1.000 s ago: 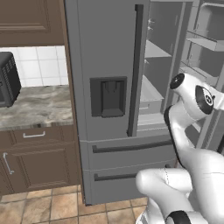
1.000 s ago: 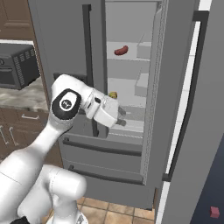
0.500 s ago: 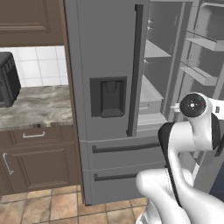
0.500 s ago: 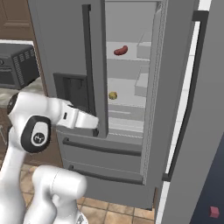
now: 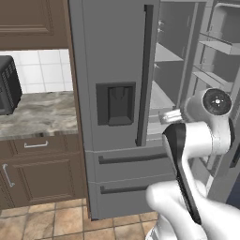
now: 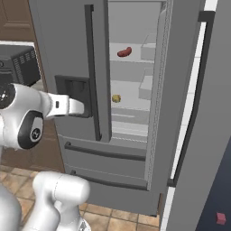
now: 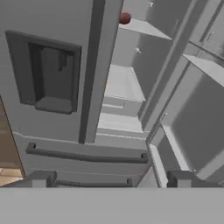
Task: Retrieve the sausage and cheese from the fridge and place them on the cutting board on the counter.
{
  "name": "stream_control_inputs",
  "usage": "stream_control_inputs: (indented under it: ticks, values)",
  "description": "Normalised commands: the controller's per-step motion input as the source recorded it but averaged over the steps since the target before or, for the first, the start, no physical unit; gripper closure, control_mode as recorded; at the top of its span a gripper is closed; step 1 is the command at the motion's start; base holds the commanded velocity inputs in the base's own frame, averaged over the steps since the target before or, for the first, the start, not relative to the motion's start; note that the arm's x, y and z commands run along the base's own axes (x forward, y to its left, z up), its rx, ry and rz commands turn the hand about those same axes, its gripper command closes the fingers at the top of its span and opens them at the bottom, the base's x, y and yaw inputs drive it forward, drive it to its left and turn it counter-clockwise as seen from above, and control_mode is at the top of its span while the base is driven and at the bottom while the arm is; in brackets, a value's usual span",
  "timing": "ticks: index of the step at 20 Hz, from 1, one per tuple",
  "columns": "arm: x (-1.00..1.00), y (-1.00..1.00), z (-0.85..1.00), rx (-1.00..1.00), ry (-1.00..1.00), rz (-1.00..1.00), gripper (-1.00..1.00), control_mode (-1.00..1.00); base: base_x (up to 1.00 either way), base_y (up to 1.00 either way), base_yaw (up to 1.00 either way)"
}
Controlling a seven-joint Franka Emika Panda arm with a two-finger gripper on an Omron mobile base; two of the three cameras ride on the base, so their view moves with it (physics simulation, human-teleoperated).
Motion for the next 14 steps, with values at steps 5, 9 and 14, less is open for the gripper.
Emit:
stream_control_inputs:
  ticks: [5,9,14]
  values:
    - [0.82,0.00,0.00,0.21,0.25,0.01,-1.00,-1.00,0.00,0.00,0.00]
    - [0.57,-0.19,0.01,0.19,0.19,0.00,-1.00,-1.00,0.00,0.00,0.00]
    - [0.23,0.41,-0.01,0.07,-0.18,0.00,-1.00,-1.00,0.00,0.00,0.00]
